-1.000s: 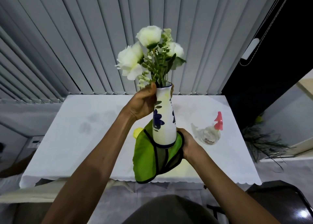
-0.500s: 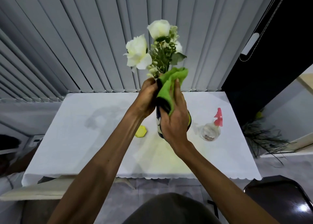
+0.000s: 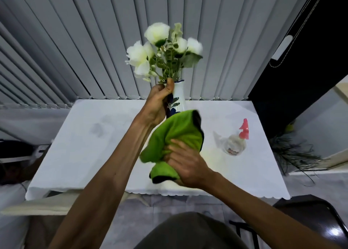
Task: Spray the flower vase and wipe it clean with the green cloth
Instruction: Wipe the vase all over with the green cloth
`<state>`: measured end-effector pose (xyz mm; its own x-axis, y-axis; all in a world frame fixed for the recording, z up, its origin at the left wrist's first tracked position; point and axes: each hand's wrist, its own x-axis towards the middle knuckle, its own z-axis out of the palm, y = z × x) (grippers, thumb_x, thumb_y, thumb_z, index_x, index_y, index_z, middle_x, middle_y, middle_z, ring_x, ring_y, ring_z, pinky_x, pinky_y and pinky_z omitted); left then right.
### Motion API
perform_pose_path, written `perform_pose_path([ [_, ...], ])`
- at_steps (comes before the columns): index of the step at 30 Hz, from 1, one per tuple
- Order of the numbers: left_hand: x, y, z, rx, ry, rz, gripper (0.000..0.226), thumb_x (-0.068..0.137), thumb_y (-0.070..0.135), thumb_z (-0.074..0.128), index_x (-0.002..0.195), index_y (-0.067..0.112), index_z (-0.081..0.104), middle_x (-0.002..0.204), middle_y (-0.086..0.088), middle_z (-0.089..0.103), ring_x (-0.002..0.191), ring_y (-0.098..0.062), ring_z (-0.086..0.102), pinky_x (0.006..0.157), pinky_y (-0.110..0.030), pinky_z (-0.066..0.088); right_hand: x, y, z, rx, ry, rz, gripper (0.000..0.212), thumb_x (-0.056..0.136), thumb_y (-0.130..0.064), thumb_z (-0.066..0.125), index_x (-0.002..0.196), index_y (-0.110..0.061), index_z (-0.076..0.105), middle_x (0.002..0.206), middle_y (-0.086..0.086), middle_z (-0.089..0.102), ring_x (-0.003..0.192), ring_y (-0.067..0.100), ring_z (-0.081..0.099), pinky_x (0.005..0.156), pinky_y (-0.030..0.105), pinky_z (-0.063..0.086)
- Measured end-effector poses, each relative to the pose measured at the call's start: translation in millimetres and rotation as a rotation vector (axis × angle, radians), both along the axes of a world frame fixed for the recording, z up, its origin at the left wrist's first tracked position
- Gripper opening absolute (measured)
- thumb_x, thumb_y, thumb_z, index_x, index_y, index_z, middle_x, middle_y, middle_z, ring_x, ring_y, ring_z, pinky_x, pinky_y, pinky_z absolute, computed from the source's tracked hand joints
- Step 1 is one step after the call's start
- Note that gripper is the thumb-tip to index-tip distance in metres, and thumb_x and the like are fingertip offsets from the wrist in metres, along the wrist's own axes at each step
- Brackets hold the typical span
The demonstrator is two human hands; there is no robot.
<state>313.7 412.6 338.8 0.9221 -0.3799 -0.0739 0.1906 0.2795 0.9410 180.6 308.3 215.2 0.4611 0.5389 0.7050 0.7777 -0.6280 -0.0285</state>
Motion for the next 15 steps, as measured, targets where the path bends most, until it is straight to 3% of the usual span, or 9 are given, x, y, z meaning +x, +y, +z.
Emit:
perform_pose_path([
  [3, -2, -1, 2, 0.036, -0.051, -0.035, 0.062, 0.106, 0.021, 0.035, 0.054, 0.021, 0.068, 0.048, 0.017, 0.053, 0.048, 0.003, 0.052, 0.06, -0.016, 0.049, -7, 10, -14, -0.007, 0.023, -0.007, 0.04, 0.098, -0.033, 0.056, 0.078, -0.002, 0.07, 0.077, 0.014, 0.067, 0.078, 0.031, 0.068, 0.103, 0.045, 0.051],
  [6, -3, 0, 0, 0.021, -0.095, -0.035, 0.054, 0.103, 0.023, 0.039, 0.058, 0.02, 0.069, 0.051, 0.017, 0.06, 0.052, 0.004, 0.057, 0.06, -0.016, 0.05, -6, 9, -27, -0.03, 0.055, -0.028, 0.052, 0.104, -0.039, 0.042, 0.077, -0.004, 0.069, 0.073, 0.011, 0.067, 0.069, 0.03, 0.065, 0.091, 0.04, 0.056],
  [9, 1, 6, 1, -0.068, -0.099, 0.038, 0.032, 0.083, 0.045, 0.065, 0.086, 0.014, 0.073, 0.073, 0.01, 0.072, 0.068, -0.003, 0.066, 0.064, -0.02, 0.053, -8, -5, -41, -0.096, 0.185, -0.109, 0.045, 0.095, -0.042, 0.048, 0.076, -0.01, 0.071, 0.065, 0.006, 0.066, 0.058, 0.027, 0.062, 0.061, 0.029, 0.053],
  [11, 6, 11, 2, -0.105, -0.061, 0.064, 0.06, 0.064, 0.054, 0.077, 0.099, 0.006, 0.069, 0.083, 0.001, 0.075, 0.076, -0.011, 0.07, 0.068, -0.026, 0.056, -8, -14, -57, -0.007, 0.531, -0.311, 0.039, 0.088, -0.046, 0.05, 0.074, -0.018, 0.073, 0.059, 0.004, 0.063, 0.054, 0.025, 0.058, 0.055, 0.03, 0.045],
  [12, 6, 13, 3, -0.128, -0.06, 0.065, 0.059, 0.061, 0.053, 0.077, 0.097, 0.007, 0.07, 0.082, 0.0, 0.075, 0.076, -0.012, 0.07, 0.068, -0.026, 0.057, -8, -19, -63, 0.154, 0.797, -0.461, 0.038, 0.086, -0.047, 0.048, 0.072, -0.021, 0.072, 0.058, 0.005, 0.062, 0.054, 0.024, 0.057, 0.057, 0.034, 0.046],
  [13, 5, 15, 6, -0.139, -0.065, 0.059, 0.054, 0.06, 0.051, 0.075, 0.093, 0.009, 0.072, 0.081, 0.0, 0.075, 0.074, -0.012, 0.07, 0.066, -0.026, 0.056, -8, -24, -66, 0.448, 1.065, -0.61, 0.038, 0.085, -0.049, 0.047, 0.072, -0.022, 0.07, 0.062, 0.006, 0.065, 0.058, 0.024, 0.059, 0.06, 0.04, 0.05],
  [15, 3, 16, 9, -0.172, -0.074, 0.038, 0.043, 0.06, 0.048, 0.071, 0.085, 0.013, 0.075, 0.079, 0.001, 0.075, 0.071, -0.01, 0.07, 0.063, -0.023, 0.055, -5, -34, -58, 1.281, 1.471, -0.772, 0.042, 0.088, -0.051, 0.053, 0.089, -0.014, 0.073, 0.088, 0.015, 0.076, 0.081, 0.029, 0.07, 0.081, 0.048, 0.057],
])
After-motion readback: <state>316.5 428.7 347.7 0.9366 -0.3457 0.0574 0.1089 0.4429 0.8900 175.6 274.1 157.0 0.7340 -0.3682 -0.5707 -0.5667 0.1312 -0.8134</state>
